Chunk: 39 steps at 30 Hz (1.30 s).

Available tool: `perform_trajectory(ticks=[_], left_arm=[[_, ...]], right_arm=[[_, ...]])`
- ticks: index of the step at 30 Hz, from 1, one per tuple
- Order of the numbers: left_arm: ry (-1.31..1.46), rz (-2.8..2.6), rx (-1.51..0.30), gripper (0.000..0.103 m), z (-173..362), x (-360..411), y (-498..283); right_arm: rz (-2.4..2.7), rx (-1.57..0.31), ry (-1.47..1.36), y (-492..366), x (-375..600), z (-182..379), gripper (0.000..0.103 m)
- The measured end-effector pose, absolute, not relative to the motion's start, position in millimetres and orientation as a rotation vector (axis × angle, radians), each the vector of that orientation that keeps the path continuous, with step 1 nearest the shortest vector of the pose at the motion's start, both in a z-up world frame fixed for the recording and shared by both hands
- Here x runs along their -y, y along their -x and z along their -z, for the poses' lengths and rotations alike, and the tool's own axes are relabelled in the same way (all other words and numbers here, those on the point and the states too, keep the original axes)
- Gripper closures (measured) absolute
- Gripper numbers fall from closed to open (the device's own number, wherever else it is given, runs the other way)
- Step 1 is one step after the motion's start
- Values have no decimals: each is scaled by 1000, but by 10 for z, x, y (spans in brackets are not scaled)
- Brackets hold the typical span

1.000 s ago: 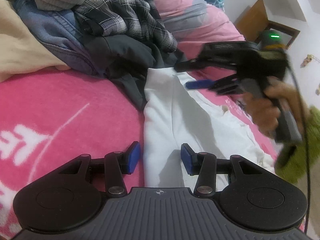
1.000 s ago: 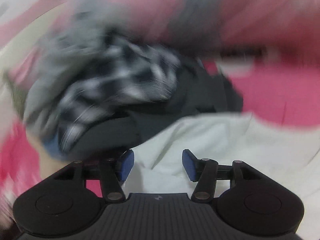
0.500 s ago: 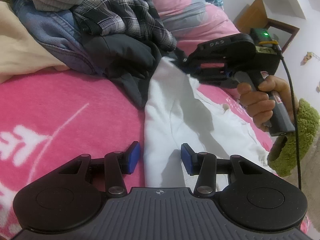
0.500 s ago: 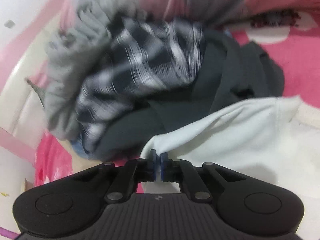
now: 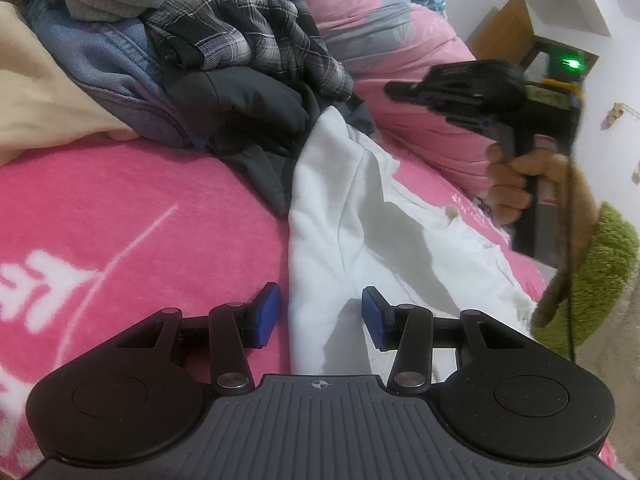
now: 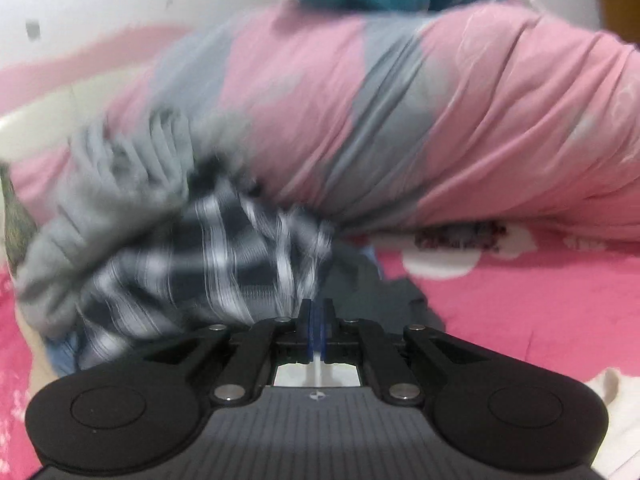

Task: Fold clothes

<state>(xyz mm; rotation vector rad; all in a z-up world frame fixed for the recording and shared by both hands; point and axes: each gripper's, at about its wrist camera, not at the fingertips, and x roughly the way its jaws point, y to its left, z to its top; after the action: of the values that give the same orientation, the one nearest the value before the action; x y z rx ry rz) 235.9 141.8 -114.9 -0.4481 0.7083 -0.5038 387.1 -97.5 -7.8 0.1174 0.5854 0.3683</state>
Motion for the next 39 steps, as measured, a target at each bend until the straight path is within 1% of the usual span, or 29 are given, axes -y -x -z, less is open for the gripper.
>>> perform_trajectory(ticks=[1,2,3,4,5,10,13,14,16,17,19,21,25,32,34,35,37,39], left_arm=[[448,504,-709,58,1151,-1415,-2358],[448,504,-709,58,1152,-1413,-2357],[448,504,-709,58,1152,-1411,-2357],[447,504,-709,58,1153,-1407,-2361],[448,504,-709,58,1153,-1404,-2364],[456,507,-709,58,1159,-1402,-2373],[457,509,-710,58,1161,-1401,-2375],[457,509,-710,58,1162,-1401,-2377],[458,510,-711,58,1162,-1399,-2381],[457,510,-711,58,1161,-1397,-2383],[456,511,-710,58,1164,-1399,-2389],[457,511,-711,58,1164,-1402,-2394],[446,509,-711,58,1157,-1394,-2385],[429,508,-714,58,1151,-1373,-2379],[427,510,-715,58,1151,-1369,-2377],[427,511,-716,58,1150,-1369,-2378],[425,512,-717,58,1148,-1376,-2377],[423,514,-718,58,1145,-1380,-2373]], right_arm=[[-393,-619,-132,-3872,986,73,98],[-418,-666,-145,-3877,988,80,86],[-433,-708,-165,-3890,996,117,61],[-445,-748,-188,-3905,1005,166,52],[-457,-789,-211,-3920,1015,215,50],[-470,-994,-391,-4094,1108,603,49],[-508,-1073,-483,-4171,1174,824,49],[-548,-1083,-523,-4168,1195,863,51],[-625,-1091,-589,-4149,1227,915,59],[-640,-1074,-575,-4118,1213,890,72],[-655,-1032,-519,-4048,1168,817,95],[-652,-958,-439,-3975,1101,684,97],[-585,-815,-275,-3843,992,462,98],[-470,-721,56,-3808,655,642,96],[-421,-687,123,-3843,597,708,89],[-394,-667,152,-3859,566,728,80],[-363,-625,165,-3867,551,697,79],[-321,-532,152,-3794,595,577,78]])
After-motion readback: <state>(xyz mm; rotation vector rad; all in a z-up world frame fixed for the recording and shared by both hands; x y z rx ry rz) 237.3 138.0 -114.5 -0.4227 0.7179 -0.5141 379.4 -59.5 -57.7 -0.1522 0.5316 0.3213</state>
